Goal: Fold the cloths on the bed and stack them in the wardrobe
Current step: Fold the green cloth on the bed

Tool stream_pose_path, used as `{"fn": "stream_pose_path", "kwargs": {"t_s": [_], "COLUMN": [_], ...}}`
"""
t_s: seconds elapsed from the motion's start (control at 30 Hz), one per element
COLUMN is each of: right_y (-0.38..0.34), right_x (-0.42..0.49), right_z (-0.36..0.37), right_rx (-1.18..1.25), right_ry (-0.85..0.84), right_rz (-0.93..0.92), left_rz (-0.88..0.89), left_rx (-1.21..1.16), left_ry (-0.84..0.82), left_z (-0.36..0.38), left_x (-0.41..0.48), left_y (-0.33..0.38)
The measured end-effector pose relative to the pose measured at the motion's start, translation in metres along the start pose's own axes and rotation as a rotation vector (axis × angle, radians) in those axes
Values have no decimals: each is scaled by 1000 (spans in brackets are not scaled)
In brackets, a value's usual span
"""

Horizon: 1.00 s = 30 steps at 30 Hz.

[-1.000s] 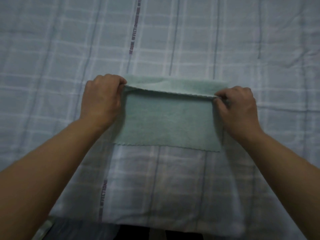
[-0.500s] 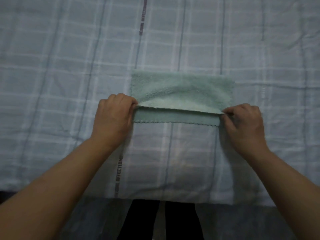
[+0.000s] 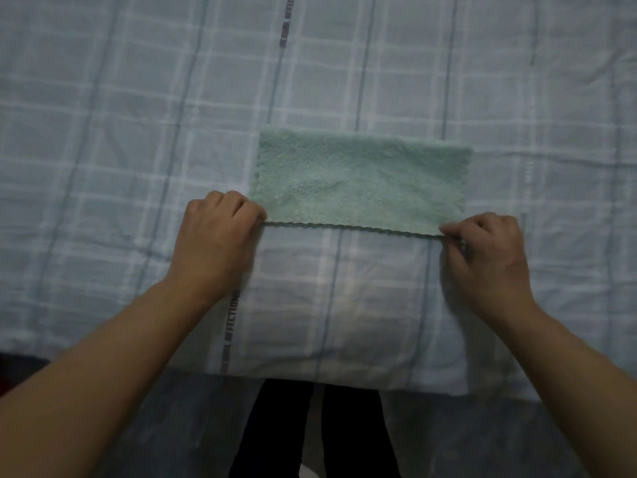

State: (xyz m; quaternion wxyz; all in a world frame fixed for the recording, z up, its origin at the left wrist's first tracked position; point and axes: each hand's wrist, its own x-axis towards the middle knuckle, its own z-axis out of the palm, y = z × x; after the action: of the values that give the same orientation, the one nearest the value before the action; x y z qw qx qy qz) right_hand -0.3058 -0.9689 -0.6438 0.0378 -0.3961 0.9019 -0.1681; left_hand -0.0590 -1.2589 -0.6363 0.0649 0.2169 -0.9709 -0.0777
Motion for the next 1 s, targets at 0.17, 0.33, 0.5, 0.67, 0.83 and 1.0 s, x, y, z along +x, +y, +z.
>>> {"fn": "stream_pose_path", "kwargs": {"t_s": [0.17, 0.33, 0.5, 0.67, 0.83, 1.0], "right_y": [-18, -64, -101, -90, -50, -19], "right_x": [6, 40, 67, 63, 48, 34], "right_z": [-8, 8, 41, 53, 38, 22], "right_rx": [105, 159, 87, 3, -107, -148], "right_ry": [106, 196, 101, 49, -8, -75], "right_rz": [72, 60, -42, -61, -43, 98], "left_rz": [-80, -14, -20, -68, -147, -247], "left_rx": [-65, -167, -105, -17, 20, 43], "left_ry": [115, 180, 18, -98, -131, -192], "left_z": [-13, 1, 31, 47, 41, 28], "left_x": [10, 47, 73, 62, 43, 27], "left_y": [19, 63, 84, 66, 39, 14]}}
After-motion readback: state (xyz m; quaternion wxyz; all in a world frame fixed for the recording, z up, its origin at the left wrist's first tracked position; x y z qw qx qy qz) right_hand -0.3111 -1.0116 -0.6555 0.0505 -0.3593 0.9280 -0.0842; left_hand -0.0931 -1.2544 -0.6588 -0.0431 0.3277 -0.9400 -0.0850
